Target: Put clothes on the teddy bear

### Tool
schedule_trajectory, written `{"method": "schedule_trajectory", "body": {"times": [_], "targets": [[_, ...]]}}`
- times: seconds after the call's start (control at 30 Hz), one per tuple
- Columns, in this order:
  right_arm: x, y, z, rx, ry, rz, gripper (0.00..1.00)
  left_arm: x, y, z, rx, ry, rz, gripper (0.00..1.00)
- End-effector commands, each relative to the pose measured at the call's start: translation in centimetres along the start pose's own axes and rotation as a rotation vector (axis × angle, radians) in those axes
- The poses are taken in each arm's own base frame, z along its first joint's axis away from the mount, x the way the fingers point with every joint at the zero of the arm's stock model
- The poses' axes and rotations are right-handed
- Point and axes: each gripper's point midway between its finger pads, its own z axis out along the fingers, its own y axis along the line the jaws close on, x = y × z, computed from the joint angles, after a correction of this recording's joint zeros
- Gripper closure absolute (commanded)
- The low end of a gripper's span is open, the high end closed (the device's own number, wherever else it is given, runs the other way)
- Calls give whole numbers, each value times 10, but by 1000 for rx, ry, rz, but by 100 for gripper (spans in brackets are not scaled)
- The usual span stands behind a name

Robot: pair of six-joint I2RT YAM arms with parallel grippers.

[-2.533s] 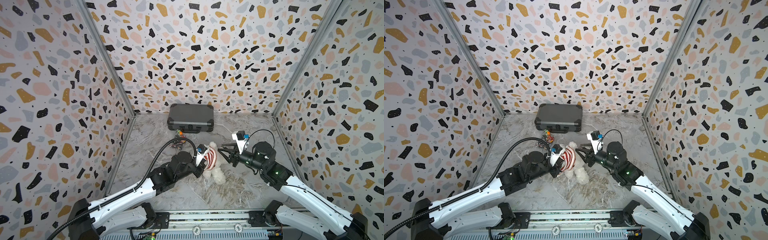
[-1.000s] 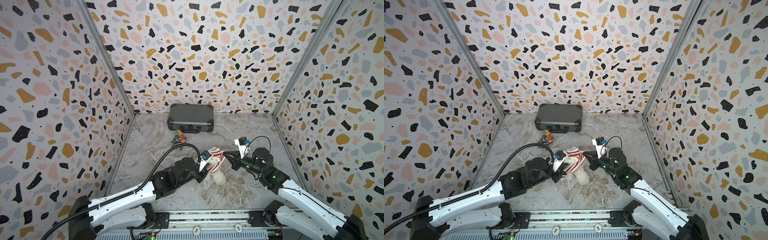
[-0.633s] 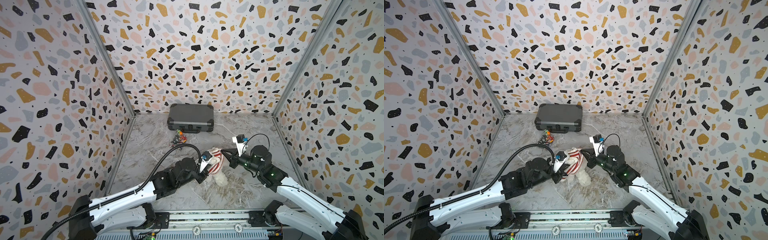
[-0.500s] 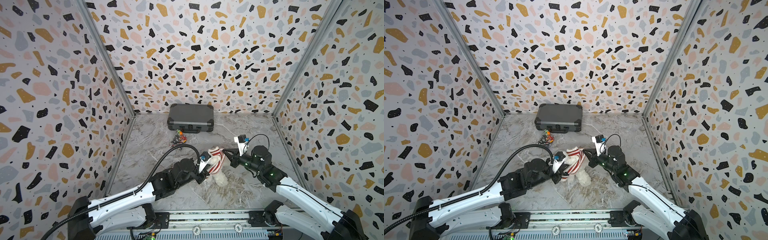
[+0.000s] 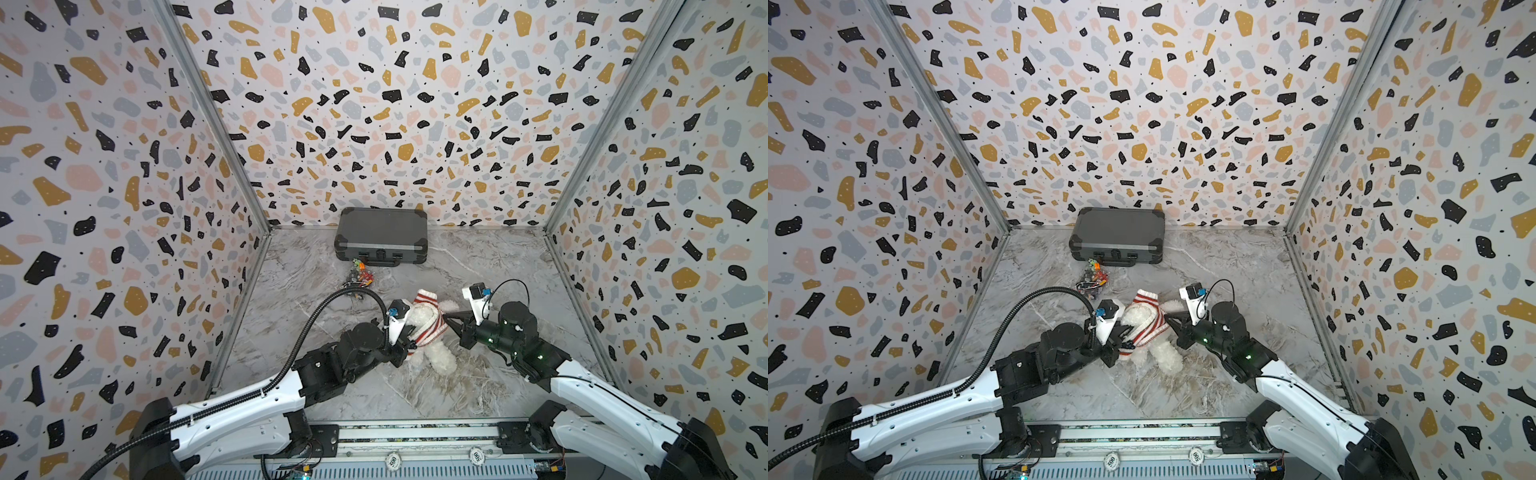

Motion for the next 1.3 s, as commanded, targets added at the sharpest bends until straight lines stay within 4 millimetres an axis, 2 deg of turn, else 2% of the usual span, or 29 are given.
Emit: {"method": "schedule_trajectory", "body": {"times": [0.0,0.13,0.27,0.4,0.53,0.67,0.9,1.1,1.27], "targets": [[-6,14,-13,-38,-38,-31,83,-42,1,-4,-17,-137,-108,100],[-25,26,-28,-42,-115,-91,65,-36,-1,-1,5,-128,-153,100],[-18,31,-36,-52,-149,-124,57,-39,10,0,14,-152,-303,100],[3,43,-30,-140,-139,-144,61,-38,34,3,3,-156,-517,100],[10,49,-19,-156,-130,-165,72,-40,35,3,74,-176,-625,100],[6,54,-8,-167,-141,-189,76,-42,31,2,119,-188,-643,100],[-6,64,9,-190,-171,-214,77,-52,19,-3,218,-228,-692,100],[-18,77,15,-220,-199,-240,76,-57,13,-5,264,-246,-715,100],[-21,84,16,-232,-210,-255,71,-64,11,-7,287,-256,-742,100]]}}
